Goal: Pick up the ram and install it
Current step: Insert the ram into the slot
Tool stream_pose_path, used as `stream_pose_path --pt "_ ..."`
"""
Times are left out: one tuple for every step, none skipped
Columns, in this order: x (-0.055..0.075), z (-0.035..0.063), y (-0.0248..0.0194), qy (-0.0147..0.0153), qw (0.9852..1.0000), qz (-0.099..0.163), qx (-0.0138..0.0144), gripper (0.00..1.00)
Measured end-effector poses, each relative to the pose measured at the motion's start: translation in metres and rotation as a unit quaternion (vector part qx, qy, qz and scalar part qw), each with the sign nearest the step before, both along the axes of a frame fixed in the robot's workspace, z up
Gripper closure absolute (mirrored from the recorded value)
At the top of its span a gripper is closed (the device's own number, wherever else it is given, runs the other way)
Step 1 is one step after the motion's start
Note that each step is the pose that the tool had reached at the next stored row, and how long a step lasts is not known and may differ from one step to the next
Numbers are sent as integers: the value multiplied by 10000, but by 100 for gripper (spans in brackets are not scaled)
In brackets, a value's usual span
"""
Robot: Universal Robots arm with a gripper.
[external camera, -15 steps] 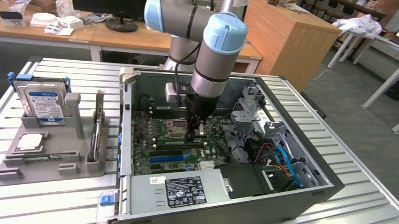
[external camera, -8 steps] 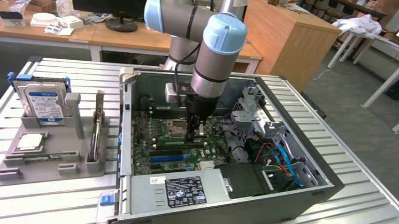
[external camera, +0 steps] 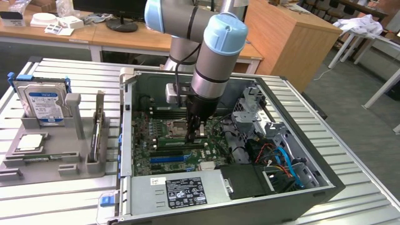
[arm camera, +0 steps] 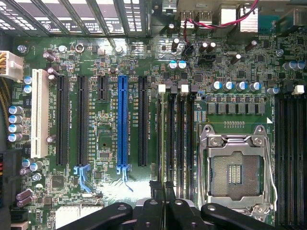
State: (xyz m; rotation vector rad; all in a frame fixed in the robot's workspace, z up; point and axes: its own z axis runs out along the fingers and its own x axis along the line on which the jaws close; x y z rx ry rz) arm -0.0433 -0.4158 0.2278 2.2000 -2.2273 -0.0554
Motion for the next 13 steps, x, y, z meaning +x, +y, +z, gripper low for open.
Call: stream_pose_path --pt "0 0 0 0 10000 0 0 88" --pt "0 -1 0 0 10000 0 0 88" --pt "0 -3 0 0 10000 0 0 88" --pt "-1 -4 0 0 10000 0 0 88" --pt "-2 -5 0 0 10000 0 0 88" --pt "-2 -8 0 0 10000 0 1 88" --pt "-4 -10 0 0 10000 0 1 88" --pt "-4 -12 0 0 10000 0 0 88" --pt "-5 -14 0 0 10000 0 0 88" --pt "-6 -16 0 0 10000 0 0 88" --pt "-7 -16 0 0 10000 0 0 88" --pt "-7 -17 0 0 10000 0 0 88" --pt "-7 -17 0 0 10000 0 0 88"
